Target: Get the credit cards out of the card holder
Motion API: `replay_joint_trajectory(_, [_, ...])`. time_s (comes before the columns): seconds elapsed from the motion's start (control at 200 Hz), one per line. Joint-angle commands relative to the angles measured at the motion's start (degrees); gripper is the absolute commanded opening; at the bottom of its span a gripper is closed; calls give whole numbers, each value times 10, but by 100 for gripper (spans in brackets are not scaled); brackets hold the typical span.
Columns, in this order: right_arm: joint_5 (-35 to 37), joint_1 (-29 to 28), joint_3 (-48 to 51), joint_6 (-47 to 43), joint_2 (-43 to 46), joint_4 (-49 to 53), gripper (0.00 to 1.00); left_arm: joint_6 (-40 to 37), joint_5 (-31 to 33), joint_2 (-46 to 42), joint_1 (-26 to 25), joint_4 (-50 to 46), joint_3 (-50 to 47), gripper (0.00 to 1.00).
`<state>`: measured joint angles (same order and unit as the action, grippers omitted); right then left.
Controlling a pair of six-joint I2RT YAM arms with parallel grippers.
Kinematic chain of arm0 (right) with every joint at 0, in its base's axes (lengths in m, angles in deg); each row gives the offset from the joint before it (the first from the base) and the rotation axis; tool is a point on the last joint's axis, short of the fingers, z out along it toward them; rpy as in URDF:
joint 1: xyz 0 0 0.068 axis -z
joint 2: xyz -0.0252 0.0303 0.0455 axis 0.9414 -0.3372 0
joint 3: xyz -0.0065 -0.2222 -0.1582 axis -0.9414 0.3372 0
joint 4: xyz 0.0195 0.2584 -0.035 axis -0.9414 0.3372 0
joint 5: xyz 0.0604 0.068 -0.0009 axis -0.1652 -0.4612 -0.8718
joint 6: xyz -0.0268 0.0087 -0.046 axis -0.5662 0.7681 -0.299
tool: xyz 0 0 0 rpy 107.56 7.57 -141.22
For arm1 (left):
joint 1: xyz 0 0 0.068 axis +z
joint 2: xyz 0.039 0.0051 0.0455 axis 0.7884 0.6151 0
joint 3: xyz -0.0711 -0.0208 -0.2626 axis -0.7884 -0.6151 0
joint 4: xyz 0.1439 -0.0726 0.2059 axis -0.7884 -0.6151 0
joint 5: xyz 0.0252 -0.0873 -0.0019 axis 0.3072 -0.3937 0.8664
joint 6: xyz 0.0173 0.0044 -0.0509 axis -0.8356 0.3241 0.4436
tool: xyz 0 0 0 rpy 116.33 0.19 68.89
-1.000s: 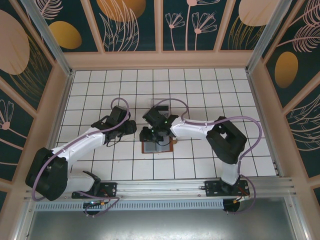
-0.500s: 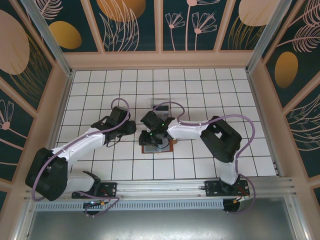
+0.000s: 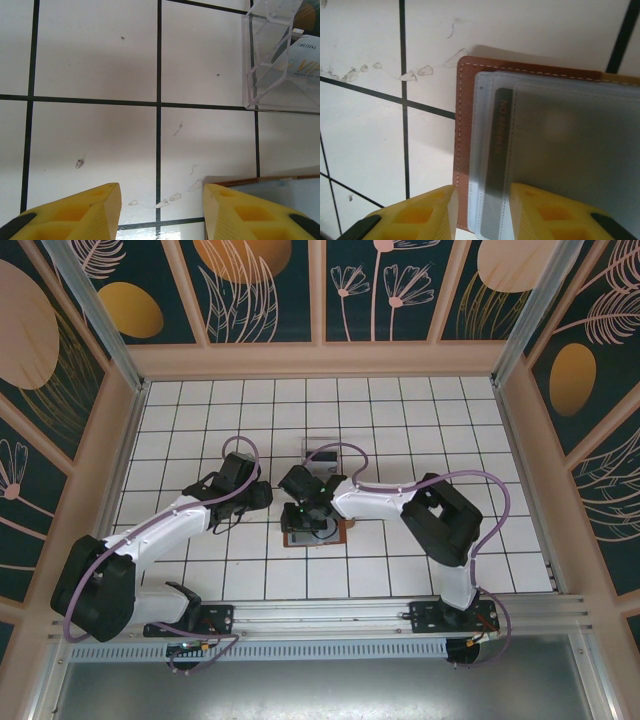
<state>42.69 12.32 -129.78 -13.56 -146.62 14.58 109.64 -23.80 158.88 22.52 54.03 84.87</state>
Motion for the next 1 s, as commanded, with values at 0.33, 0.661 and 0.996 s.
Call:
replay_joint_trajectory(0.33, [160,-19,-75,14,-26,180,37,-14,-7,8,3,7,12,48])
replay_joint_trajectory(0.661, [221,-21,-88,32,-11,242,42,-20,-23,18,3,4,30,49])
replay_joint_trajectory(0.996, [247,0,-45,40,36,253,44,-17,-133,47,-5,1,47,45])
